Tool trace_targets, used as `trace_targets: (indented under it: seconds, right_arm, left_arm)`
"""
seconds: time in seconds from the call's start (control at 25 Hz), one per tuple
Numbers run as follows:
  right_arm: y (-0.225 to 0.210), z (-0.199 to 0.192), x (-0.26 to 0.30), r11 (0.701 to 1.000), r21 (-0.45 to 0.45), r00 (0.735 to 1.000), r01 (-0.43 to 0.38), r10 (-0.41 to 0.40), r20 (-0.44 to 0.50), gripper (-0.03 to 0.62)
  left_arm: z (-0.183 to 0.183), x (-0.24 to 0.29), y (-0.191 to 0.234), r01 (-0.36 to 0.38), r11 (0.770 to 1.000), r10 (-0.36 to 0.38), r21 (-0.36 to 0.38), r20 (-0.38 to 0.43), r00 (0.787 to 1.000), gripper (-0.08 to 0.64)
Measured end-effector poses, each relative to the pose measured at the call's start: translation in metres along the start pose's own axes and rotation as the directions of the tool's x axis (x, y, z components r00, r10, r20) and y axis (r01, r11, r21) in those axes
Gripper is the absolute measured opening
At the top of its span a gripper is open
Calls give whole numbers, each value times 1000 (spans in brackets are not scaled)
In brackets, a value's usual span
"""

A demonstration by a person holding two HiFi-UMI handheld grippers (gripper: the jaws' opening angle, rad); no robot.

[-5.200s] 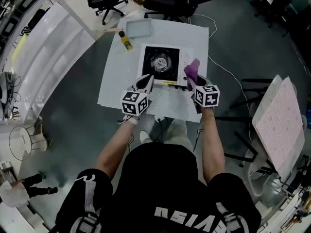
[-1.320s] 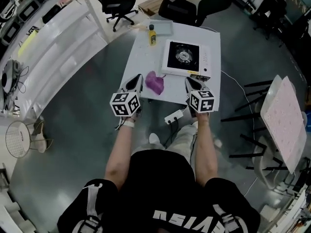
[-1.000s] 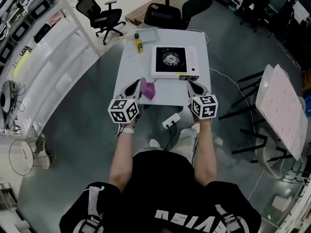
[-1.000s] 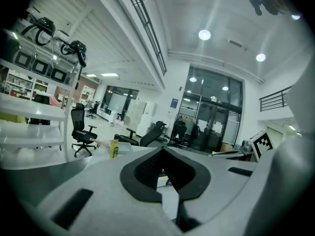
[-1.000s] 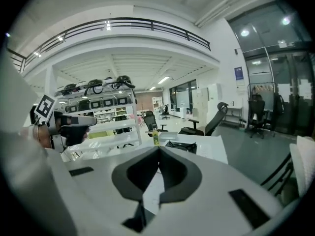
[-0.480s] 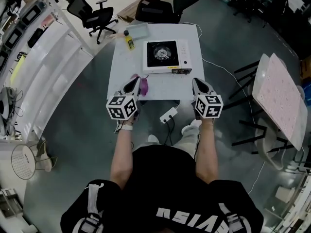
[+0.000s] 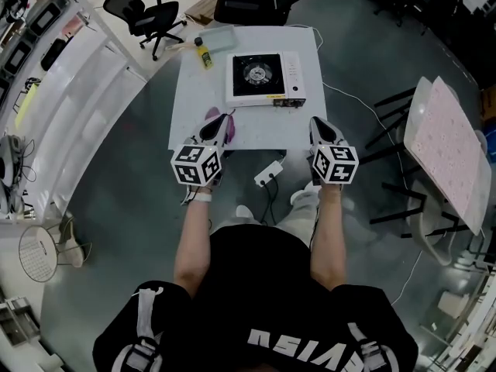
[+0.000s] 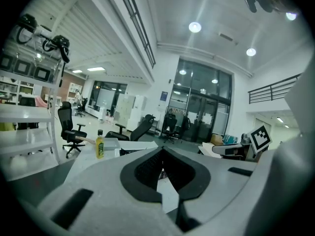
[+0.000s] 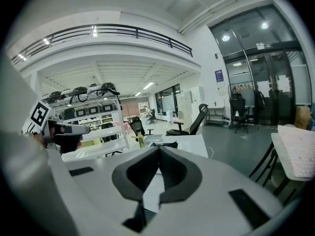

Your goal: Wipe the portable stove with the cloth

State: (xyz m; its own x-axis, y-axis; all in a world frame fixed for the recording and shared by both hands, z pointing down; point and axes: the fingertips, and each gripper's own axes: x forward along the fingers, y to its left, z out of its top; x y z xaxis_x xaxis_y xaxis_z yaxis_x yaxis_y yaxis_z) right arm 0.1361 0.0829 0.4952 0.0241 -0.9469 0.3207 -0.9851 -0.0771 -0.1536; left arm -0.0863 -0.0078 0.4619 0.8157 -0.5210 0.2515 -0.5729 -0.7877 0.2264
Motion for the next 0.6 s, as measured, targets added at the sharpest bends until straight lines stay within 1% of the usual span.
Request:
trace_targets:
  seconds: [0.6]
  right_arm:
    - [8,-1,9,1000,-30,1000,2,-2,-21,11]
  left_arm:
    - [-3,-4,11,-2,1000,2,2,-2,1000,6]
